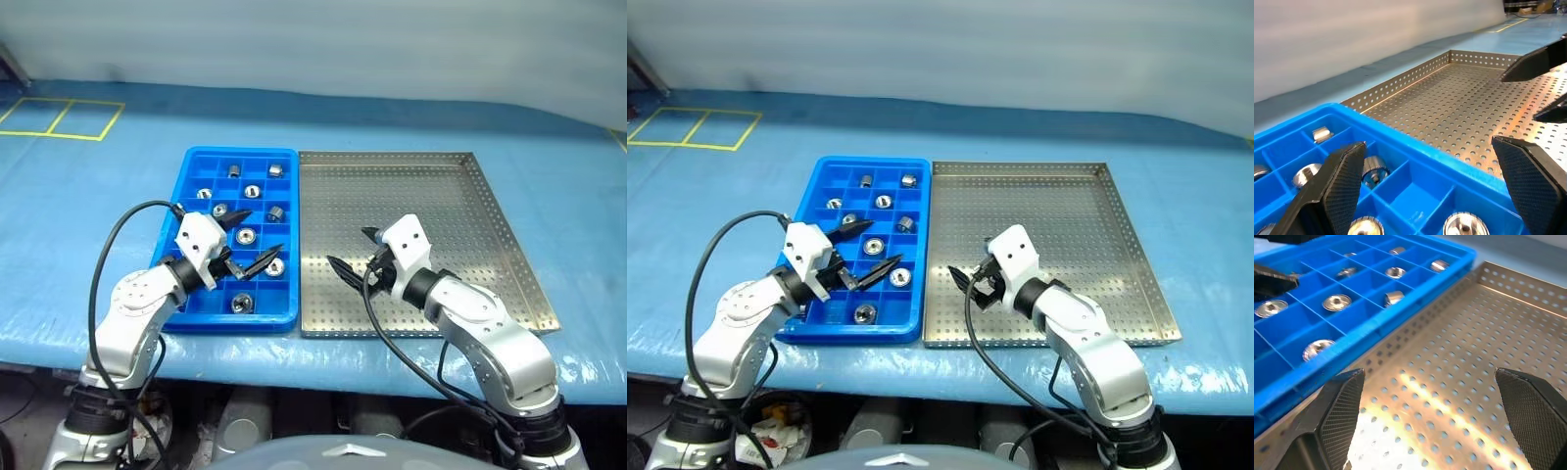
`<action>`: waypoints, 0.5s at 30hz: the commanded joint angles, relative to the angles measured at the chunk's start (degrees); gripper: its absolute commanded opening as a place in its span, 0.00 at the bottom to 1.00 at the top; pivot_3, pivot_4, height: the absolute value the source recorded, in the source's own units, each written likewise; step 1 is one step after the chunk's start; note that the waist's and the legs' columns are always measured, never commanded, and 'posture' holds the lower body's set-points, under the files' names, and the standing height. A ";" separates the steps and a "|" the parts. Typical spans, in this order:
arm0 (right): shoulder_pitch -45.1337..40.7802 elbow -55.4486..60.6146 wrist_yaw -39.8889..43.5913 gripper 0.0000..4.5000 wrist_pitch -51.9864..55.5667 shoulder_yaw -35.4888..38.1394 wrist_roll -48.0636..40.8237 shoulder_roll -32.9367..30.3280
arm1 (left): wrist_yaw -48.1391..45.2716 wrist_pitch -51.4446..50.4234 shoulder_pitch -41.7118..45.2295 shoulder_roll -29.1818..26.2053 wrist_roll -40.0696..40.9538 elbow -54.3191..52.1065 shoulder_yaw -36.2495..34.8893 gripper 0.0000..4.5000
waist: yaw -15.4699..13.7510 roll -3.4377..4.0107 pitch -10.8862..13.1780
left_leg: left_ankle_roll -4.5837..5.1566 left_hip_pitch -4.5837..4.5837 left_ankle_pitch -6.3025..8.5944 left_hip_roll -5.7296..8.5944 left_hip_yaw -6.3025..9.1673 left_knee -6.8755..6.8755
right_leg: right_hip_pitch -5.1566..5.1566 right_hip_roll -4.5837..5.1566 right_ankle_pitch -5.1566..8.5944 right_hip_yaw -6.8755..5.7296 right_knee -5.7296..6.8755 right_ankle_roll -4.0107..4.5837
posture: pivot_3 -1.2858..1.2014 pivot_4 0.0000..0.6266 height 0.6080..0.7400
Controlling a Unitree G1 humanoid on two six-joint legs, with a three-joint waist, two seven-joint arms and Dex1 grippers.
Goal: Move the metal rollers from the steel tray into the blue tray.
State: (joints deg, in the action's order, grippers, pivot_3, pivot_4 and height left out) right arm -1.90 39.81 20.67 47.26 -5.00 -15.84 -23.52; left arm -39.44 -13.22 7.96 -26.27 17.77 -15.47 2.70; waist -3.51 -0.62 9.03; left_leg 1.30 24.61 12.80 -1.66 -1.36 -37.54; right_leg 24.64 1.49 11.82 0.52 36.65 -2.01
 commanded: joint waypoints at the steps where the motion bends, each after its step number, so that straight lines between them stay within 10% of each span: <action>1: 2.53 4.52 -2.21 1.00 0.19 3.45 0.61 -0.39 | 1.54 1.74 3.00 1.73 -3.30 1.52 2.42 1.00 | 0.69 0.00 0.00 | 0.00 0.00 0.00 0.00 -0.01 -0.03 | 0.00 0.00 -0.01 0.02 0.02 -0.01 | 0.54 0.24 1.00; 15: 10.02 7.92 -8.49 1.00 -0.17 4.69 3.15 2.19 | 5.04 -5.90 4.64 4.65 -5.49 1.84 5.41 1.00 | 2.51 -0.02 -0.01 | 0.04 -0.09 -0.01 -0.02 0.09 -0.39 | -0.06 -0.05 -0.11 0.23 0.24 -0.17 | 0.54 0.24 1.00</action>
State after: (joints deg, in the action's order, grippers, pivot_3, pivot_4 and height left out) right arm 8.35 45.60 12.56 48.03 -0.67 -13.14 -21.43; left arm -34.59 -19.41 12.66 -21.77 12.30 -12.12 8.05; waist -1.00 -0.64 9.02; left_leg 1.34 24.52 12.79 -1.69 -1.27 -37.94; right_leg 24.58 1.44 11.71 0.75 36.89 -2.18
